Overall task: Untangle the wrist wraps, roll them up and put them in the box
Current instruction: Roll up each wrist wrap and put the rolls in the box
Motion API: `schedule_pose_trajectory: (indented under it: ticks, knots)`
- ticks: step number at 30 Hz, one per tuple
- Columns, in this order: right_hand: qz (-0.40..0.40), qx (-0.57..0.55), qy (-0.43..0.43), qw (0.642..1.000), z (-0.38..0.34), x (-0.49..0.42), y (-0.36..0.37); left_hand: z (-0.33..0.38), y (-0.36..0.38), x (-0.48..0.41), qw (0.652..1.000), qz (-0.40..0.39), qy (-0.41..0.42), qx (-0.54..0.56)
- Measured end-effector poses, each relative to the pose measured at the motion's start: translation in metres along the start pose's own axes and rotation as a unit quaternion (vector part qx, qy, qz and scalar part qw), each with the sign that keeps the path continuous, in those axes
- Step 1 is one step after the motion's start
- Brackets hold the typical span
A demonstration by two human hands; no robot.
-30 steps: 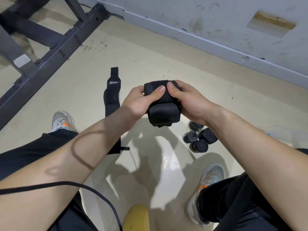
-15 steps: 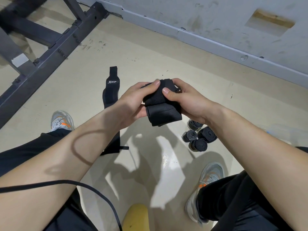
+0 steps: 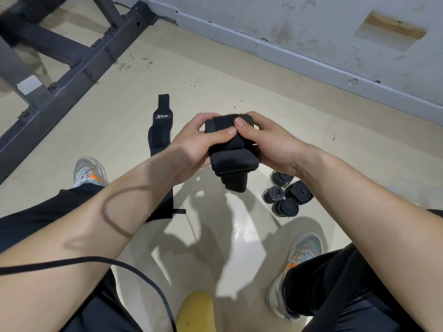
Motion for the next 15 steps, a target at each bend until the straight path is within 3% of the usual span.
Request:
schedule_pose_trajectory:
  ticks: [3,9,15]
  knots:
    - [0.007,0.01,-0.013,1.0,0.0,-0.001,-0.002,-0.006,0.005,0.003,0.997,-0.016,-0.065,0.035]
    - [0.041,0.005,-0.008,0.999,-0.001,0.0,-0.004,0.002,-0.001,-0.001,0.999,0.0,-0.017,0.032]
    - [0.016,0.069,0.046,0.996,0.009,0.002,0.0,0.012,-0.015,-0.001,0.999,0.024,0.003,0.04]
Point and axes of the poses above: each hand's wrist, its own x-axis away from the middle knuckle, its own y-axis out of the palm, z = x × y, the point moved 7 cm from there along -x, towards the middle knuckle, and after that the axes turned 1 degree about -x, right-handed, at the moved point
